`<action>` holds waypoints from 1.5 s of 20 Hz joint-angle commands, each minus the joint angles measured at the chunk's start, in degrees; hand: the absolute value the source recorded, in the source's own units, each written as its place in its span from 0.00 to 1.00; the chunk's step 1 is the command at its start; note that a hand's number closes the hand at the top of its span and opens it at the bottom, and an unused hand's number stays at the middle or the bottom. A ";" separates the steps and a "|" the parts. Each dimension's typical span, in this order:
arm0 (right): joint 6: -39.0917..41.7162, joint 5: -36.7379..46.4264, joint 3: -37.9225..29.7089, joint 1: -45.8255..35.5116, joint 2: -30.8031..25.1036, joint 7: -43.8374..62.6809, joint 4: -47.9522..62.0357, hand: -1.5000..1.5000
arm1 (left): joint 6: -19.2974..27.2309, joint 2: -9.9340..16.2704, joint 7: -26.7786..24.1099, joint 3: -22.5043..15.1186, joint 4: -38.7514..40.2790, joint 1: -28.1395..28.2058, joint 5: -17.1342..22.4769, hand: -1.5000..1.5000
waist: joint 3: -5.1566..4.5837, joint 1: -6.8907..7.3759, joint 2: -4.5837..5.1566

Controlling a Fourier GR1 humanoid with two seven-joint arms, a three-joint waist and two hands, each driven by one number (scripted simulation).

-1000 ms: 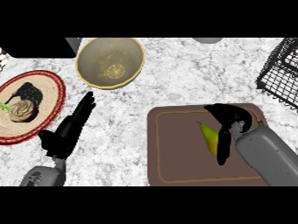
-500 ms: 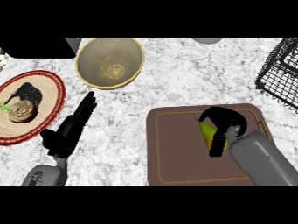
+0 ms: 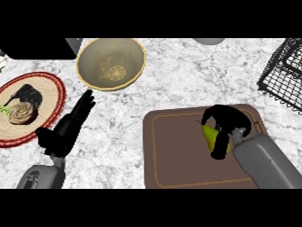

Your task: Pick the pear from the tray and place it in the tiered basket

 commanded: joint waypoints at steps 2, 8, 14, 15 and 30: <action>-6.19 1.27 -10.24 9.20 -17.46 -8.22 0.23 1.00 | 1.60 0.18 0.74 2.24 0.19 0.53 0.86 0.50 | 0.54 -4.93 -0.02; -16.09 -0.10 -27.35 17.62 -33.54 -17.56 9.42 1.00 | 2.48 1.12 -1.20 3.52 -0.98 4.96 0.75 0.50 | 0.92 -8.19 -0.30; -27.15 -8.70 -43.06 24.08 -36.13 -36.30 19.91 1.00 | 1.76 -0.29 -1.82 1.10 -1.81 5.28 -0.11 0.50 | 0.72 -4.86 -0.15; -24.38 -12.25 -46.24 22.56 -38.12 -39.31 21.09 1.00 | 1.88 -0.23 -0.91 1.46 -0.77 3.27 0.00 0.50 | 0.68 -5.00 -0.04; -13.11 -23.44 -56.28 11.07 -48.17 -41.69 24.14 1.00 | -0.64 -0.89 0.80 -0.36 -1.51 1.18 -1.21 0.50 | 0.28 0.64 0.49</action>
